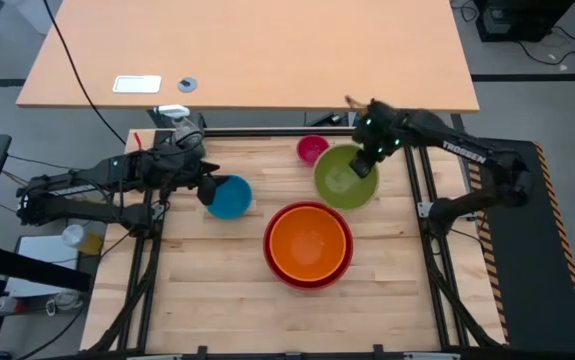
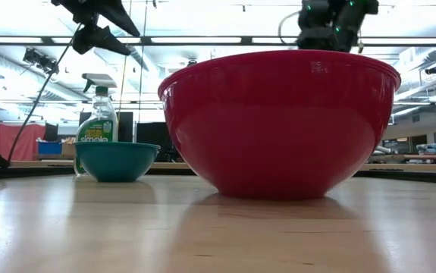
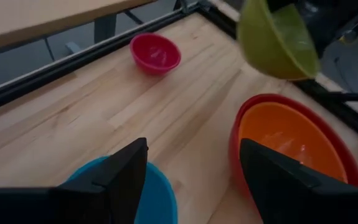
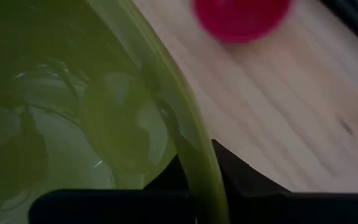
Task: Nest bowls inside each other
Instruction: Stack the green bowl on top of the orange bowl
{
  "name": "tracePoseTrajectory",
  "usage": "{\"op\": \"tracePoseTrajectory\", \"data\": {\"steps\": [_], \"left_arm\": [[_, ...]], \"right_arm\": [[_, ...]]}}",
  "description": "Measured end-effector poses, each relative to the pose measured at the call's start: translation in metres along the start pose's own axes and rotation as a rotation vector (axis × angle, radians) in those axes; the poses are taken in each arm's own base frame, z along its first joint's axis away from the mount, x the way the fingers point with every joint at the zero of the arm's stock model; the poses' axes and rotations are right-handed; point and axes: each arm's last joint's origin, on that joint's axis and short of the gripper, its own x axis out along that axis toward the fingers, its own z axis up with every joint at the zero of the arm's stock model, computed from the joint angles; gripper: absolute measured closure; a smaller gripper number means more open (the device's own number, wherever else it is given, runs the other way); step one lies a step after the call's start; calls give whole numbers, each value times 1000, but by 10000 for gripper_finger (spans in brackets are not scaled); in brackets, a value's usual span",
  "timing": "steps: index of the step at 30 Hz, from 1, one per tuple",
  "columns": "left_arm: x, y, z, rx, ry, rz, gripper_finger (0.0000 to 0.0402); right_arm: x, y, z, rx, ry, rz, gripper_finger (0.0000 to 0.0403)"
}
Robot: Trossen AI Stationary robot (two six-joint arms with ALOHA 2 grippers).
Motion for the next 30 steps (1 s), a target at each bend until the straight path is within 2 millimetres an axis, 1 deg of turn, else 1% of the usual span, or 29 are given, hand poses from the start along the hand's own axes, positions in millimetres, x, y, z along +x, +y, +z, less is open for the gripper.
{"op": "tracePoseTrajectory", "data": {"steps": [2, 6, 11, 16, 19, 22, 26, 30], "left_arm": [[5, 0, -2, -13, 32, 20, 142], [19, 2, -13, -40, 168, 91, 142], [34, 5, -28, -7, 374, 163, 143], [38, 12, -44, 39, 569, 256, 143], [41, 15, -55, 58, 612, 276, 143], [45, 19, -69, 76, 622, 268, 143], [50, 29, -89, 84, 648, 270, 143], [56, 37, -98, 52, 630, 282, 143]], "right_arm": [[3, 20, 0, -33, -11, 11, 373], [12, 58, 1, -78, -24, 69, 373], [39, 101, 4, -198, 51, 114, 373], [69, 137, 8, -339, 131, 129, 373], [81, 151, 8, -397, 162, 104, 372], [94, 158, 7, -422, 200, 98, 364], [106, 163, 3, -398, 253, 123, 341], [110, 163, 2, -396, 262, 98, 307]]}}
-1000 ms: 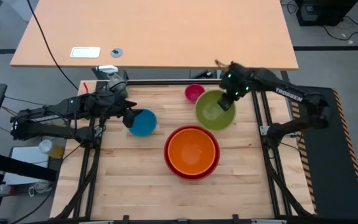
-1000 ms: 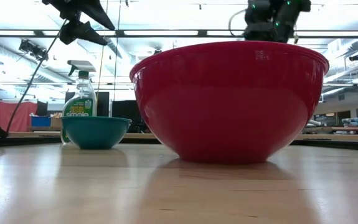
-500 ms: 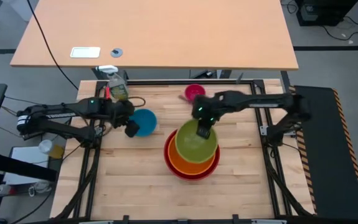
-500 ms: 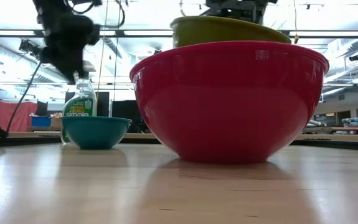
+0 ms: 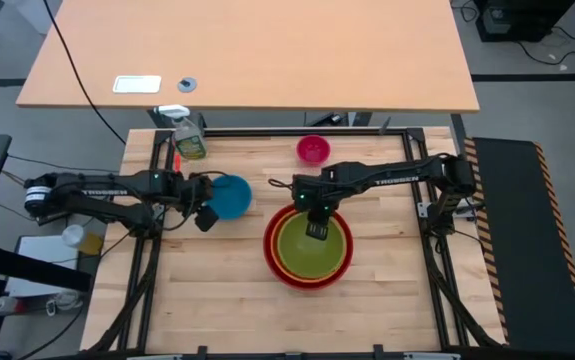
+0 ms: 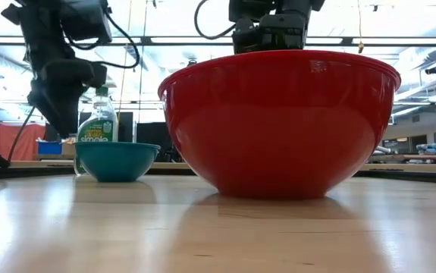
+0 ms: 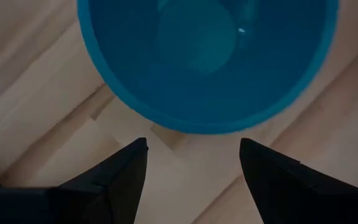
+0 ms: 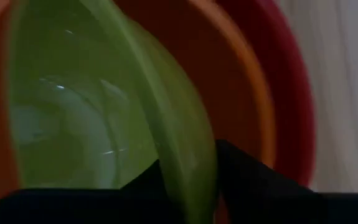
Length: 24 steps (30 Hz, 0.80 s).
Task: Nest bowls inside each other
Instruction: Stack the green bowl on top of the orange bowl
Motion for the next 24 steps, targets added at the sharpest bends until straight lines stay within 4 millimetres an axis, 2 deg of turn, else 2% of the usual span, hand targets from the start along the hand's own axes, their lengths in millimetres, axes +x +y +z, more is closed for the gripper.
{"op": "tracePoseTrajectory", "data": {"steps": [9, 13, 16, 19, 24], "left_arm": [[12, 14, 0, -207, 12, 42, 143], [22, 21, 5, -288, -39, 20, 143], [32, 26, 7, -339, -62, -37, 143], [33, 27, 8, -371, -44, -83, 143], [27, 23, 9, -346, -19, -150, 143]], "right_arm": [[-9, -3, -3, 117, -9, -36, 191], [-19, -2, 0, 153, -21, -56, 155], [-28, 1, 2, 159, -38, -87, 145], [-34, 2, 4, 157, -43, -89, 144], [-28, 0, 0, 129, -19, -109, 153]]}}
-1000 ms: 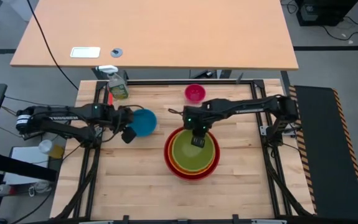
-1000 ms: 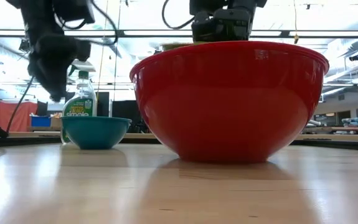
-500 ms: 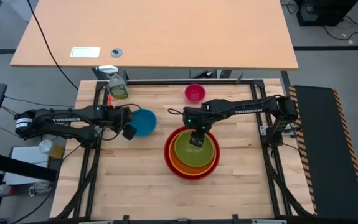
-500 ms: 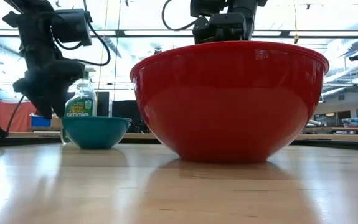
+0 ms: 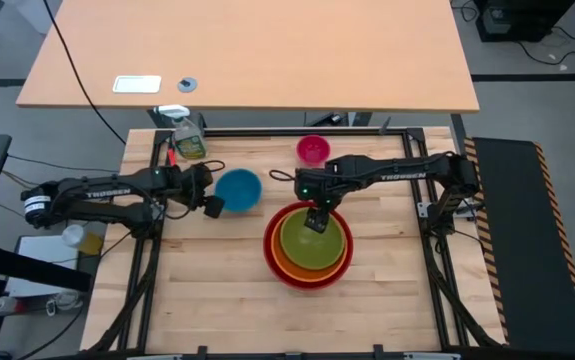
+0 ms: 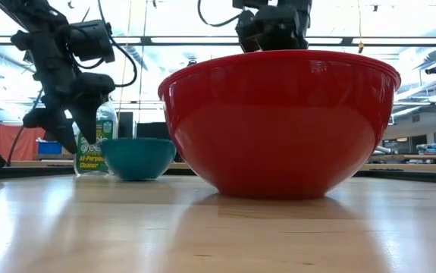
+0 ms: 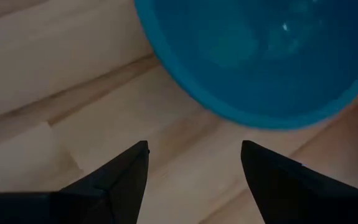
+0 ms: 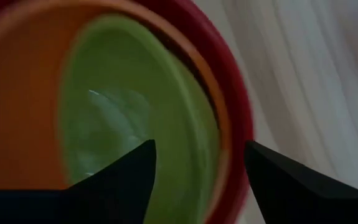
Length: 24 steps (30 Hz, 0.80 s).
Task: Nest bowls inside each other
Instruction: Stack the green bowl on top of the orange bowl
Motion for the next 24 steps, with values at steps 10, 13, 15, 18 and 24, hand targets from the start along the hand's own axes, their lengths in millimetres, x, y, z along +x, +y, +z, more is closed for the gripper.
{"op": "tracePoseTrajectory", "data": {"steps": [10, 13, 15, 18, 24], "left_arm": [[-19, -11, 10, 32, -29, -33, 143], [-24, -14, 13, 36, -38, -49, 143], [-27, -17, 14, 37, -45, -61, 143], [-28, -18, 15, 39, -52, -67, 143], [-28, -17, 15, 53, -51, -66, 143]], "right_arm": [[14, -11, -13, 34, 49, -200, 174], [2, -9, -11, 69, 75, -162, 180], [-9, -6, -9, 88, 80, -126, 183], [-20, -5, -8, 80, 89, -106, 183], [-22, -7, -8, 43, 73, -194, 183]]}}
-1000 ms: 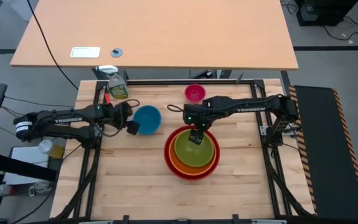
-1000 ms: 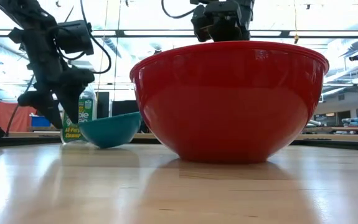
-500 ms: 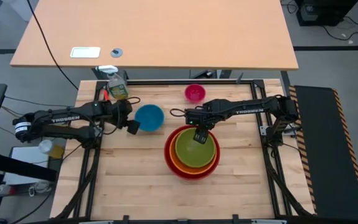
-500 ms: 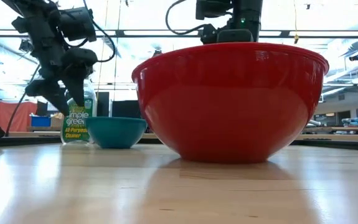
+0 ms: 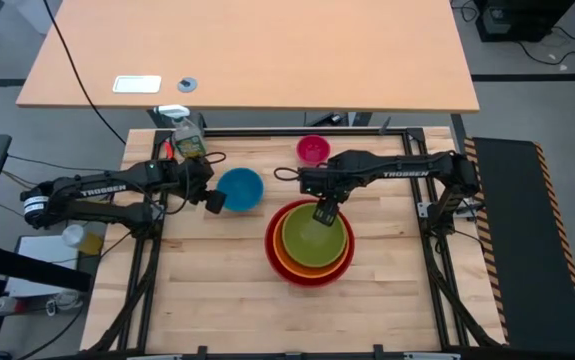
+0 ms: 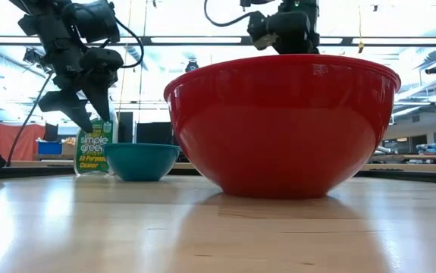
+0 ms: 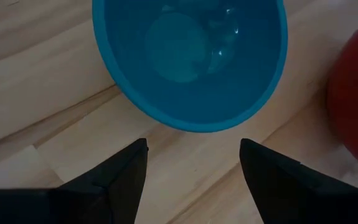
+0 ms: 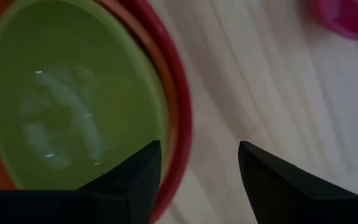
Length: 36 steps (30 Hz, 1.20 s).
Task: Nest bowls inside each other
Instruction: Stack the green bowl on top of the orange bowl
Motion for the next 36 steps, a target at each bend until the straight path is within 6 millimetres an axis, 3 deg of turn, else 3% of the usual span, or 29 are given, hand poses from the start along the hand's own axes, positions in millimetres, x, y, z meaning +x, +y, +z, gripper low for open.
{"op": "tracePoseTrajectory", "data": {"steps": [13, 19, 24, 36], "left_arm": [[0, 0, 0, 0, 0, 0, 143], [0, 0, 0, 0, 0, 0, 143], [0, 0, 0, 3, 1, -1, 143], [0, 0, 0, 12, 9, -8, 143]], "right_arm": [[3, -1, 1, -77, -19, -37, 184], [17, -2, 1, -55, 29, 66, 184], [25, -4, -2, -35, 38, 17, 189], [18, -7, 1, 51, 22, 24, 203]]}}
